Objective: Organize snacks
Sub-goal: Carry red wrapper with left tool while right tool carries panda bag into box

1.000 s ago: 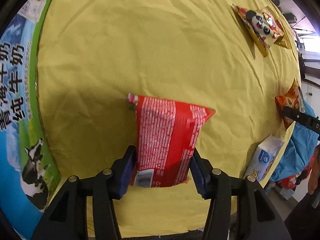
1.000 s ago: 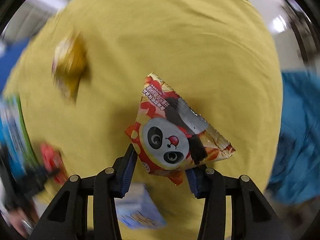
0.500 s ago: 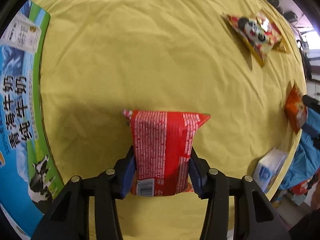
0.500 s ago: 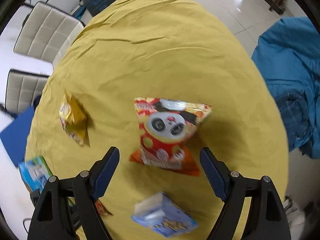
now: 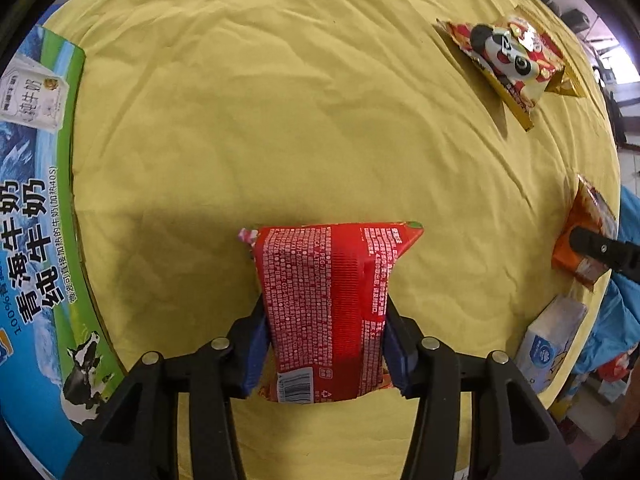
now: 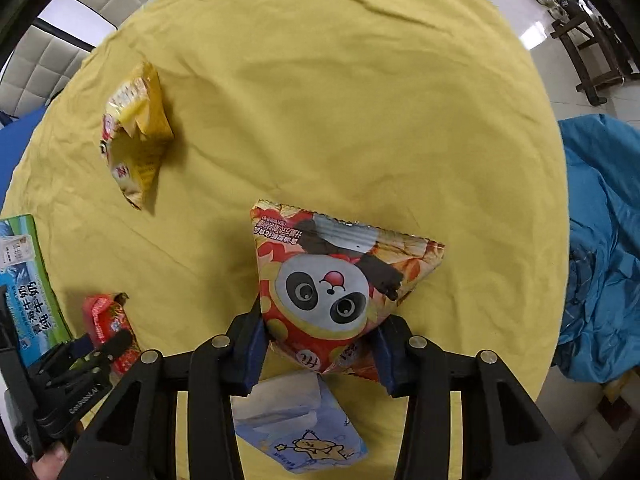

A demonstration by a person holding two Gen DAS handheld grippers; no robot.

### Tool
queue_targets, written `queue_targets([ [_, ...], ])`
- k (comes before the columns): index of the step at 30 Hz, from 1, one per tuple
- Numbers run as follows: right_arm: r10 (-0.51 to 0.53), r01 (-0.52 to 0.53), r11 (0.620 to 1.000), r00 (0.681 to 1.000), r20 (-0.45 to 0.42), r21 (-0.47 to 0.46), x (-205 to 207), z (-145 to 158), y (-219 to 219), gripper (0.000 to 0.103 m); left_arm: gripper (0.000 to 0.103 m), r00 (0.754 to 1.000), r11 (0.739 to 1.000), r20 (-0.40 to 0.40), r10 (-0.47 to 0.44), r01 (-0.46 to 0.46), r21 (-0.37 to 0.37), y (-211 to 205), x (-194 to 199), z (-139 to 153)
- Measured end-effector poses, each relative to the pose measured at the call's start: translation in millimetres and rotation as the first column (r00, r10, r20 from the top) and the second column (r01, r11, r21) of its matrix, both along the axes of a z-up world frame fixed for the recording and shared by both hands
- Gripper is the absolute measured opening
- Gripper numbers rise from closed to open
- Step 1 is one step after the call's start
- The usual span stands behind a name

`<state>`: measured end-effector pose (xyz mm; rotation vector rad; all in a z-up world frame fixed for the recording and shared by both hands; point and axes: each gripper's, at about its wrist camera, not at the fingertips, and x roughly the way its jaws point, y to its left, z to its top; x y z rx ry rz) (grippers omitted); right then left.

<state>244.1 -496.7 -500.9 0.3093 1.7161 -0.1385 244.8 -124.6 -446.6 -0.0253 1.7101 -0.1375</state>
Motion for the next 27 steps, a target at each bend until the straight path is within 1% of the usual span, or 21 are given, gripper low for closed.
queue_targets([
  [1, -0.004, 0.004, 1.000, 1.000, 0.001, 0.002, -0.2, -0.4, 1.2, 0.047, 0.048, 1.000, 1.000, 0.016, 0.017, -0.017, -0.004, -6.0, -20.6, 7.7],
  [2, -0.007, 0.007, 1.000, 1.000, 0.000, 0.003, -0.9, -0.1, 2.6, 0.047, 0.048, 0.999, 0.999, 0.035, 0.032, -0.032, -0.007, -7.1, -30.5, 21.1],
  [5, -0.008, 0.008, 1.000, 1.000, -0.001, 0.002, -3.6, 1.7, 6.0, 0.047, 0.048, 0.996, 0.999, 0.079, 0.048, -0.047, -0.005, -6.5, -41.9, 23.9],
  [6, -0.007, 0.007, 1.000, 1.000, -0.001, 0.001, -1.8, 0.1, -0.8, 0.047, 0.050, 0.995, 0.999, 0.088, 0.047, -0.047, -0.004, -7.9, -44.5, 23.9],
  [8, -0.005, 0.005, 1.000, 1.000, 0.003, -0.002, 3.2, -2.5, 0.6, 0.047, 0.054, 0.995, 0.999, 0.087, 0.042, -0.041, -0.011, -11.0, -52.3, 23.0],
  [9, -0.004, 0.004, 1.000, 1.000, 0.004, -0.003, 6.9, -1.8, -9.2, 0.047, 0.054, 0.996, 1.000, 0.085, 0.024, -0.024, -0.003, -13.5, -53.3, 22.8],
  [11, 0.000, 0.000, 1.000, 1.000, 0.006, -0.009, 7.9, -0.4, -6.7, 0.047, 0.057, 0.997, 1.000, 0.073, 0.002, -0.002, -0.002, -20.6, -56.8, 17.1],
  [13, 0.001, -0.001, 1.000, 1.000, 0.005, -0.015, 5.5, -4.2, -6.4, 0.047, 0.057, 0.998, 1.000, 0.069, -0.004, 0.004, -0.002, -25.9, -58.0, 15.0],
  [14, 0.005, -0.005, 1.000, 1.000, 0.001, -0.019, 4.8, -5.4, -4.9, 0.048, 0.056, 0.998, 1.000, 0.066, -0.003, 0.003, -0.002, -26.7, -59.2, 14.7],
  [16, 0.002, -0.002, 1.000, 1.000, -0.007, -0.022, 3.2, -9.6, -3.2, 0.049, 0.046, 0.997, 1.000, 0.071, -0.007, 0.006, 0.023, -28.8, -60.1, 17.0],
  [18, -0.008, 0.008, 1.000, 1.000, 0.003, -0.027, 2.2, -11.5, -2.1, 0.049, 0.044, 0.998, 1.000, 0.062, -0.004, 0.004, 0.002, -26.5, -56.0, 19.1],
  [21, -0.008, 0.009, 0.999, 1.000, 0.020, -0.040, -2.3, -12.6, 0.8, 0.048, 0.043, 0.997, 1.000, 0.075, -0.012, 0.011, 0.013, -23.7, -58.2, 23.6],
  [23, -0.007, 0.008, 0.999, 0.999, 0.034, -0.046, -6.5, -9.3, 3.3, 0.047, 0.043, 0.996, 1.000, 0.087, -0.008, 0.006, 0.018, -20.5, -61.9, 31.1],
  [27, -0.011, 0.013, 0.999, 0.998, 0.064, -0.032, -13.9, 4.2, 9.2, 0.047, 0.043, 0.991, 1.000, 0.133, -0.006, 0.006, 0.001, -17.2, -69.9, 52.4],
])
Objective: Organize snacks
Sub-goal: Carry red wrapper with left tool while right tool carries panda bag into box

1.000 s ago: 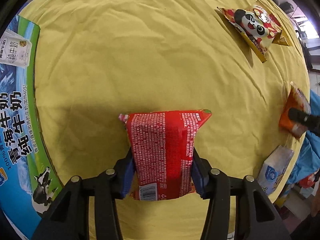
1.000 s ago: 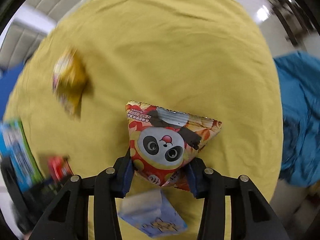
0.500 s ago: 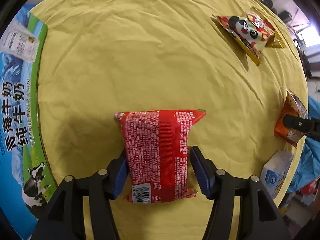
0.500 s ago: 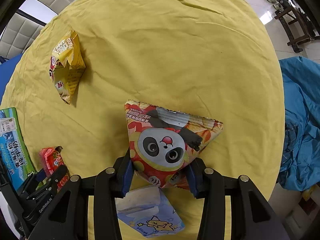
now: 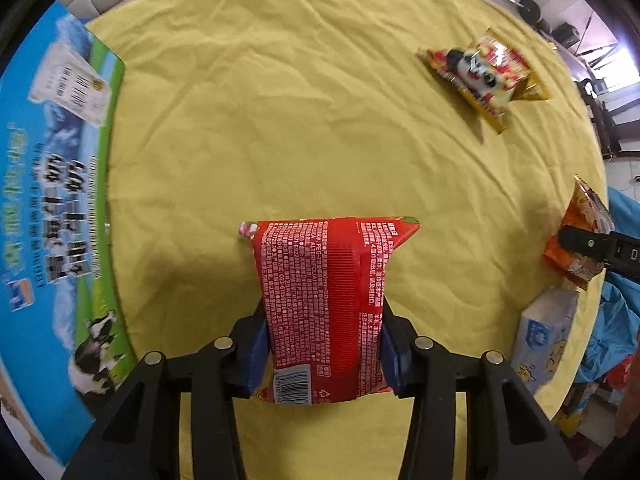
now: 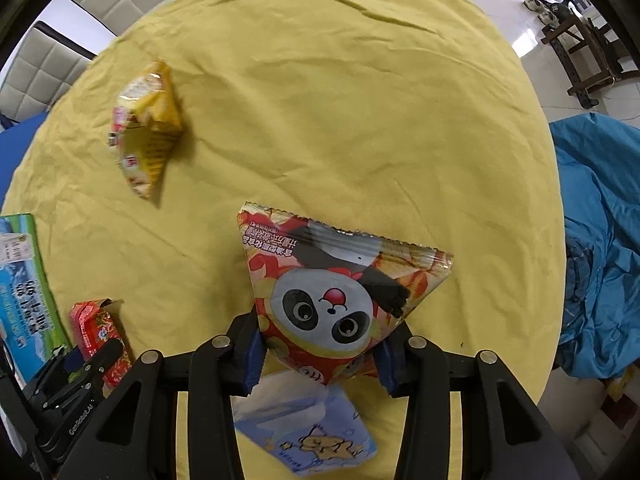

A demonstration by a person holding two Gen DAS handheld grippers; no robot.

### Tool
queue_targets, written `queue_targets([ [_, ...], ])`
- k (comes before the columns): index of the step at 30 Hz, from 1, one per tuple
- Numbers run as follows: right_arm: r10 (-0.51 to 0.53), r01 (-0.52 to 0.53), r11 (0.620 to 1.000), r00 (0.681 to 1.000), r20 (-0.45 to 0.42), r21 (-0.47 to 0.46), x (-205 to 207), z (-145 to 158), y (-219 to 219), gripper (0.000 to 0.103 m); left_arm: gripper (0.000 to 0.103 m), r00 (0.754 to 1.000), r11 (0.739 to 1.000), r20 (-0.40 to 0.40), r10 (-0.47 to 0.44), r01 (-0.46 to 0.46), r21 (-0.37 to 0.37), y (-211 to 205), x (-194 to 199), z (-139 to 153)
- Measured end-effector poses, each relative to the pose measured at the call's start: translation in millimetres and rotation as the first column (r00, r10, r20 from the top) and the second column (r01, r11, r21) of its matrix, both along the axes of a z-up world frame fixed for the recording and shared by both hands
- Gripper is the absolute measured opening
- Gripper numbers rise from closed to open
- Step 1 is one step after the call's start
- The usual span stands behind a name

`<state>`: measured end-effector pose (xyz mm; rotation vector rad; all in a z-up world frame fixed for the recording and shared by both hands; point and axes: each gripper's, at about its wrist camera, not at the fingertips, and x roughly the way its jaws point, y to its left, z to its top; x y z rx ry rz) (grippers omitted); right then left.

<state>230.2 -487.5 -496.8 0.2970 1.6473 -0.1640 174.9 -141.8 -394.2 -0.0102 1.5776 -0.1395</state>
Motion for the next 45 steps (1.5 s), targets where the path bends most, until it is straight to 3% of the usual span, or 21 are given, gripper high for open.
queue_targets([
  [11, 0.090, -0.105, 0.988, 0.986, 0.137, 0.109, -24.6, 69.4, 73.1, 0.046, 0.043, 0.989, 0.998, 0.147, 0.032, -0.023, -0.067, 58.1, -27.6, 101.6],
  [17, 0.167, -0.208, 0.960, 0.963, 0.212, 0.188, -31.3, 120.4, 161.8, 0.046, 0.043, 0.978, 0.997, 0.202, 0.059, -0.046, -0.066, 134.7, -27.7, 148.9],
  [23, 0.232, -0.289, 0.932, 0.939, 0.252, 0.219, -31.4, 149.0, 258.5, 0.046, 0.043, 0.969, 0.998, 0.236, 0.070, -0.067, -0.020, 217.0, -17.6, 169.4],
  [28, 0.292, -0.350, 0.910, 0.922, 0.255, 0.222, -27.6, 155.0, 345.9, 0.046, 0.043, 0.967, 0.992, 0.233, 0.099, -0.114, 0.049, 287.9, 5.4, 159.6],
  [35, 0.361, -0.397, 0.902, 0.910, 0.204, 0.173, -13.7, 126.2, 432.4, 0.046, 0.043, 0.976, 0.965, 0.192, 0.101, -0.143, 0.221, 368.6, 54.0, 108.2],
  [45, 0.399, -0.403, 0.910, 0.915, 0.060, 0.100, -3.9, 52.3, 476.9, 0.046, 0.043, 0.997, 0.932, 0.077, 0.018, -0.045, 0.361, 382.1, 100.2, 33.6],
])
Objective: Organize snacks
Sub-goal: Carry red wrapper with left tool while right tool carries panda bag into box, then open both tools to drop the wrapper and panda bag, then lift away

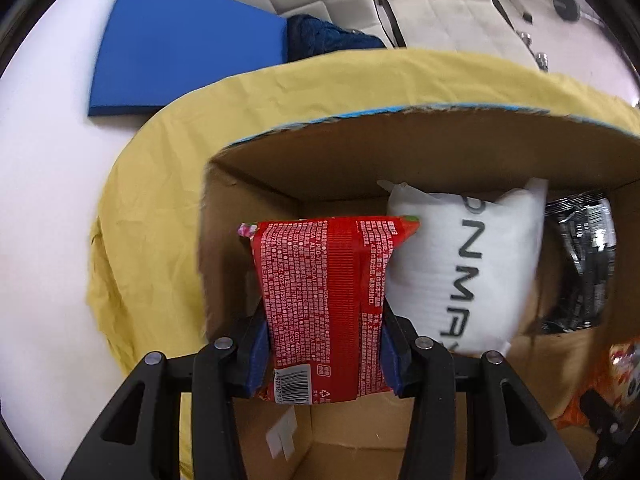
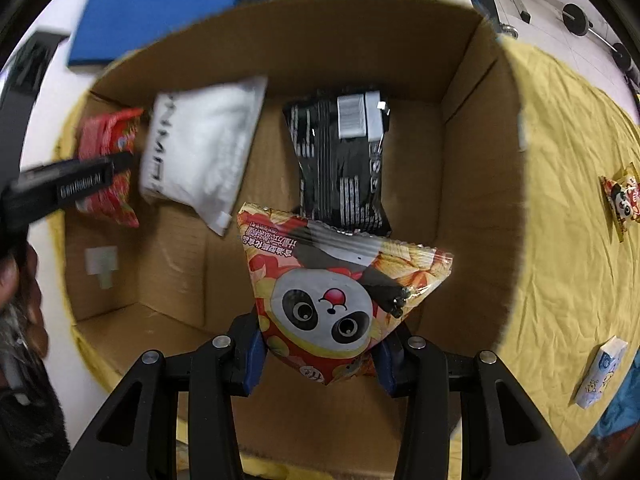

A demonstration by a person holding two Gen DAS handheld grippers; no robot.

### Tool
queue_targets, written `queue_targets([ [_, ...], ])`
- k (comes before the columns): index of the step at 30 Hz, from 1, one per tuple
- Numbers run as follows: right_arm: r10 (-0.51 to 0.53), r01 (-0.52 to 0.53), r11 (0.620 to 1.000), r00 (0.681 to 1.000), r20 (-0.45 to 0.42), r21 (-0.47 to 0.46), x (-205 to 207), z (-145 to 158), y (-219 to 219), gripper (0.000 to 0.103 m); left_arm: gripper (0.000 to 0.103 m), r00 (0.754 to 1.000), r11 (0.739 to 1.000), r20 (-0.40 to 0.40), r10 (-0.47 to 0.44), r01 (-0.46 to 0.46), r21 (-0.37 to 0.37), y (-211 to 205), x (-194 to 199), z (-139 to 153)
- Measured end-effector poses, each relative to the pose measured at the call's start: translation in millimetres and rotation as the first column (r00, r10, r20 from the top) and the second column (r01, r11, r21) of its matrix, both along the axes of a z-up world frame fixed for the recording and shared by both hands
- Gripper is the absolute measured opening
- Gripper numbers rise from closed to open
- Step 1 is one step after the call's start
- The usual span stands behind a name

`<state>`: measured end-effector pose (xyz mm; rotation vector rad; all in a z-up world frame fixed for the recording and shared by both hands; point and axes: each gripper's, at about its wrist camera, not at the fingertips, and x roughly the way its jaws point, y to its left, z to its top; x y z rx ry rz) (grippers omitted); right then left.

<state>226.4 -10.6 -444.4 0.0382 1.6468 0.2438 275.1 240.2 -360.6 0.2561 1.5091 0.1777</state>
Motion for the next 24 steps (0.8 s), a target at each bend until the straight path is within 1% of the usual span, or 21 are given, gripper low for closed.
queue_targets([
  [2, 0.005, -0.005, 1.000, 0.999, -0.038, -0.013, -2.5, -16.6, 4.4, 0.046, 0.043, 1.000, 1.000, -0.019, 0.015, -0.015, -0.011, 0.8, 3.6, -2.6],
  [5, 0.009, -0.011, 1.000, 0.997, -0.077, -0.024, -7.5, -31.9, 7.8, 0.046, 0.043, 0.999, 0.998, -0.029, 0.040, -0.041, -0.049, 6.4, 6.8, -9.4],
  [7, 0.012, -0.014, 1.000, 0.994, -0.110, -0.017, -11.9, -43.0, 9.0, 0.046, 0.043, 0.997, 0.992, -0.040, 0.061, -0.065, -0.107, 11.5, 4.2, -11.1],
  [8, 0.009, -0.011, 1.000, 0.992, -0.123, -0.016, -13.8, -48.2, 9.3, 0.046, 0.043, 0.997, 0.990, -0.045, 0.062, -0.068, -0.122, 12.2, 3.5, -12.6],
  [11, 0.001, -0.004, 1.000, 0.991, -0.133, -0.023, -16.7, -58.5, 10.2, 0.046, 0.043, 0.997, 0.987, -0.039, 0.064, -0.069, -0.145, 14.2, 1.1, -18.2],
  [14, -0.016, 0.013, 1.000, 0.992, -0.123, -0.026, -17.1, -64.4, 9.7, 0.046, 0.044, 0.994, 0.966, -0.067, 0.091, -0.105, -0.236, 12.1, 2.4, -24.3],
  [15, -0.019, 0.016, 1.000, 0.993, -0.120, -0.026, -15.7, -64.3, 9.8, 0.046, 0.044, 0.992, 0.960, -0.076, 0.102, -0.118, -0.254, 11.6, 2.7, -27.7],
  [18, -0.020, 0.016, 0.999, 0.994, -0.109, -0.039, -9.4, -62.4, 9.0, 0.047, 0.045, 0.991, 0.958, -0.073, 0.109, -0.125, -0.258, 10.6, 2.5, -33.2],
  [20, -0.010, 0.005, 0.999, 0.996, -0.091, -0.054, -8.2, -60.8, 8.4, 0.047, 0.047, 0.991, 0.958, -0.070, 0.112, -0.127, -0.258, 10.8, 3.9, -31.4],
  [22, -0.010, 0.005, 0.999, 0.995, -0.097, -0.050, -6.1, -61.0, 6.4, 0.048, 0.047, 0.990, 0.955, -0.065, 0.128, -0.141, -0.261, 14.3, 3.3, -27.9],
  [24, -0.007, 0.003, 0.999, 0.995, -0.097, -0.046, -5.7, -61.5, 5.9, 0.048, 0.049, 0.988, 0.954, -0.051, 0.149, -0.157, -0.254, 19.1, 2.9, -20.8],
])
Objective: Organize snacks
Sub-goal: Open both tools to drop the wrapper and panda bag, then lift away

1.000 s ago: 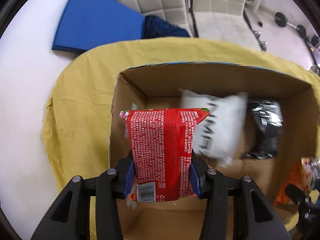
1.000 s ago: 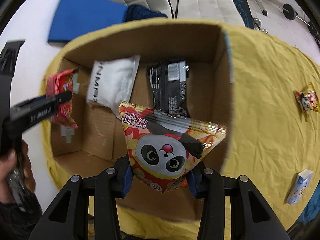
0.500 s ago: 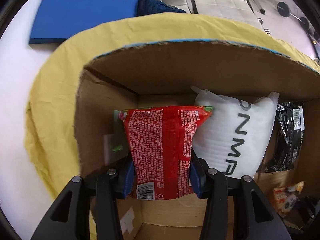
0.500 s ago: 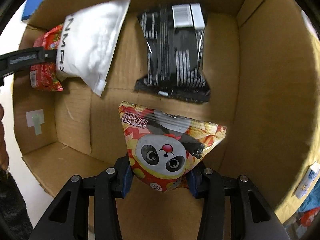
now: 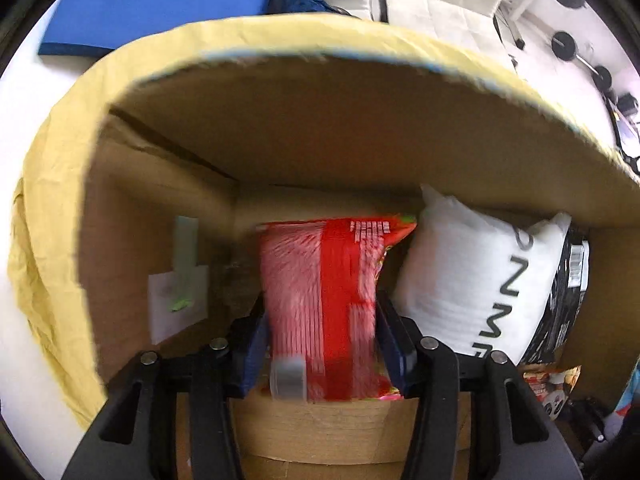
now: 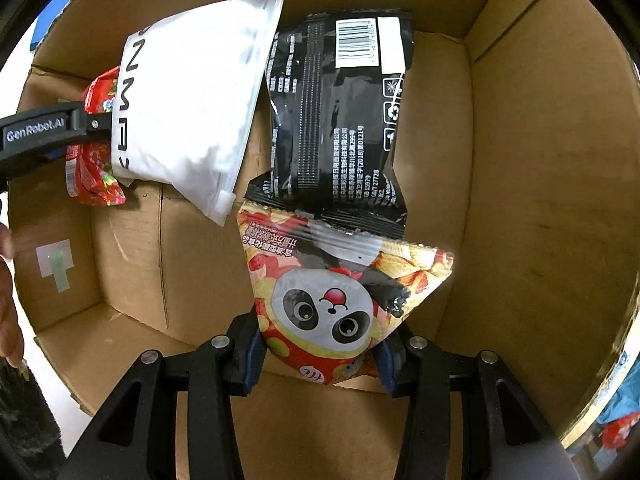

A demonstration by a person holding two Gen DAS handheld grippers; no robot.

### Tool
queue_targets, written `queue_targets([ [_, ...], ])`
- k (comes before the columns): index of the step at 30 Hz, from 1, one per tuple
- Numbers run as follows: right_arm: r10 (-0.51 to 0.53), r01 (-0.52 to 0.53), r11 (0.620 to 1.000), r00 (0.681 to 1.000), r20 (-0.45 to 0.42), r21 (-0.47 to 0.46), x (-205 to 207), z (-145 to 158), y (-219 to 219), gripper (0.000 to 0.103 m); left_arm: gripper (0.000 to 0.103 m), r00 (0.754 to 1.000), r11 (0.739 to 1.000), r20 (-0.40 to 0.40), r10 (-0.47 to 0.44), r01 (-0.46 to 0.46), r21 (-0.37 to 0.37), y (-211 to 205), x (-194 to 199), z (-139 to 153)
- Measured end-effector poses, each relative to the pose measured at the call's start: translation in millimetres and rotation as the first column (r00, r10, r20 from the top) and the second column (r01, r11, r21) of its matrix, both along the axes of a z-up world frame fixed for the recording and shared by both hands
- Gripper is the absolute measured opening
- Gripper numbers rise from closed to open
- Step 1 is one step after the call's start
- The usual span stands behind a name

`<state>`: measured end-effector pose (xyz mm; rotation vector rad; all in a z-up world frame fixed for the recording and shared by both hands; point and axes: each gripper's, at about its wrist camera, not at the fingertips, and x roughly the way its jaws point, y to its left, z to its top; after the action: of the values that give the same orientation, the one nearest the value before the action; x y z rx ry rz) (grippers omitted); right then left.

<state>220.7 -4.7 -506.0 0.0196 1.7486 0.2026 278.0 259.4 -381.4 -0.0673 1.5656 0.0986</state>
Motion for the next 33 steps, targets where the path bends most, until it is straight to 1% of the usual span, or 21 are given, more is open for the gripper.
queue_targets([
  [2, 0.002, -0.002, 1.000, 1.000, 0.004, 0.001, -1.1, -0.1, -0.6, 0.048, 0.049, 1.000, 1.000, 0.003, 0.005, -0.005, 0.000, 2.3, -2.1, 7.2],
  [3, 0.004, -0.004, 1.000, 1.000, 0.008, -0.002, -0.3, 0.8, -1.8, 0.050, 0.051, 1.000, 1.000, 0.005, 0.001, -0.001, 0.002, 1.7, -2.9, 12.2],
  [7, -0.008, 0.007, 1.000, 1.000, 0.027, 0.010, -7.0, 9.5, 2.6, 0.063, 0.057, 1.000, 1.000, 0.018, -0.012, 0.012, 0.003, -0.7, -11.5, 24.8],
  [11, -0.036, 0.035, 0.999, 0.998, 0.053, 0.031, -7.2, 28.1, 2.8, 0.069, 0.071, 0.997, 1.000, 0.073, -0.001, 0.002, -0.008, 0.6, -26.4, 48.2],
  [13, -0.049, 0.046, 0.998, 0.996, 0.069, 0.043, -8.3, 40.2, 1.6, 0.076, 0.073, 0.995, 1.000, 0.102, 0.006, -0.004, -0.016, 4.0, -34.8, 59.4],
  [14, -0.053, 0.049, 0.998, 0.995, 0.084, 0.050, -9.0, 47.4, 1.7, 0.077, 0.081, 0.993, 1.000, 0.121, 0.008, -0.005, -0.022, 3.7, -43.1, 67.4],
  [15, -0.052, 0.047, 0.998, 0.994, 0.092, 0.048, -6.6, 52.8, 2.3, 0.085, 0.091, 0.991, 1.000, 0.137, 0.011, -0.007, -0.030, 3.7, -49.8, 73.1],
  [16, -0.049, 0.045, 0.998, 0.993, 0.112, 0.037, -9.5, 58.2, 4.8, 0.091, 0.093, 0.989, 0.999, 0.147, 0.013, -0.007, -0.036, 5.3, -50.1, 78.3],
  [17, -0.048, 0.044, 0.999, 0.989, 0.141, 0.027, -10.6, 66.5, 4.7, 0.098, 0.096, 0.987, 0.999, 0.159, 0.012, -0.006, -0.041, 4.4, -59.0, 84.0],
  [19, -0.047, 0.045, 0.999, 0.984, 0.172, 0.020, -14.5, 78.9, 3.5, 0.099, 0.098, 0.984, 0.999, 0.179, 0.009, -0.001, -0.043, 2.7, -73.2, 92.2],
  [24, -0.054, 0.056, 0.998, 0.973, 0.226, -0.002, -18.1, 105.9, -10.8, 0.099, 0.098, 0.981, 0.998, 0.195, 0.016, -0.003, -0.068, 0.6, -101.8, 103.8],
  [28, -0.061, 0.065, 0.998, 0.964, 0.259, -0.008, -30.5, 120.3, -10.5, 0.099, 0.098, 0.969, 1.000, 0.246, 0.014, -0.007, -0.030, -1.3, -125.1, 121.3],
  [30, -0.067, 0.070, 0.998, 0.960, 0.274, 0.000, -37.7, 128.8, -14.7, 0.099, 0.098, 0.964, 1.000, 0.264, 0.009, -0.003, -0.023, -3.7, -131.5, 127.6],
  [33, -0.066, 0.066, 0.998, 0.952, 0.299, 0.010, -53.7, 143.6, -16.6, 0.099, 0.098, 0.951, 1.000, 0.310, -0.019, 0.016, 0.013, -10.4, -149.1, 146.3],
])
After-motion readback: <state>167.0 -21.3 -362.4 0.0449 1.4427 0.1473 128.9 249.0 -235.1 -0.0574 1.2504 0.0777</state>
